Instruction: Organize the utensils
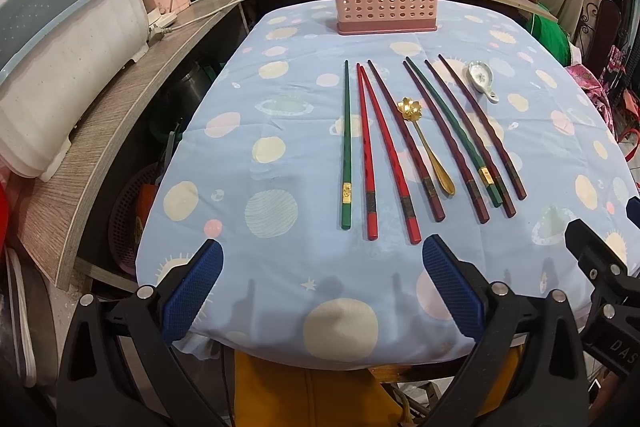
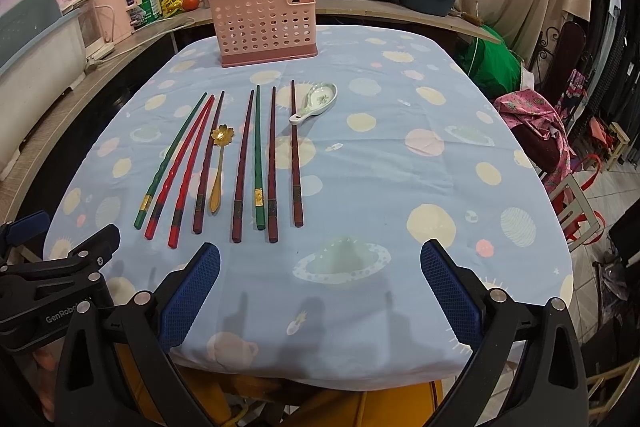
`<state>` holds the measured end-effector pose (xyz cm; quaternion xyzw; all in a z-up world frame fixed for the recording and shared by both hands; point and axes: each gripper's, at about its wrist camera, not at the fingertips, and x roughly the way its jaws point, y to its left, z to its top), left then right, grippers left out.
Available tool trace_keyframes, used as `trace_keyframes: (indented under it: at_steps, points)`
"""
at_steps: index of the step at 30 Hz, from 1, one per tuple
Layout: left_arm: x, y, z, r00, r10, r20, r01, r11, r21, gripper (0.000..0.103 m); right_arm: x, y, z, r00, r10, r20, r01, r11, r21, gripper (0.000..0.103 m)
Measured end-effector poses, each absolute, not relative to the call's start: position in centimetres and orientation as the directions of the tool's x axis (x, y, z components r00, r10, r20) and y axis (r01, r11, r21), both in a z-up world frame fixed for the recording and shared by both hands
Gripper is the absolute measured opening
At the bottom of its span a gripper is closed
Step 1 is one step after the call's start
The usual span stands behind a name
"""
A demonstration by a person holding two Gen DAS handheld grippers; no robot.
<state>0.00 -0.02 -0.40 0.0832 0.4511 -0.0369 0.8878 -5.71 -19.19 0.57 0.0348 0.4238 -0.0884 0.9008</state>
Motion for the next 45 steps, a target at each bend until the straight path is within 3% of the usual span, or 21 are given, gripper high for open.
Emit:
trace_keyframes:
  at_steps: [45]
  points:
    - [0.05, -0.14, -0.24, 0.593, 0.01, -0.805, 0.141, 0.983, 0.116, 0.095, -5.47, -19.24, 0.79, 0.626, -0.129, -0.769, 0.188, 0.982, -0.011, 0.096]
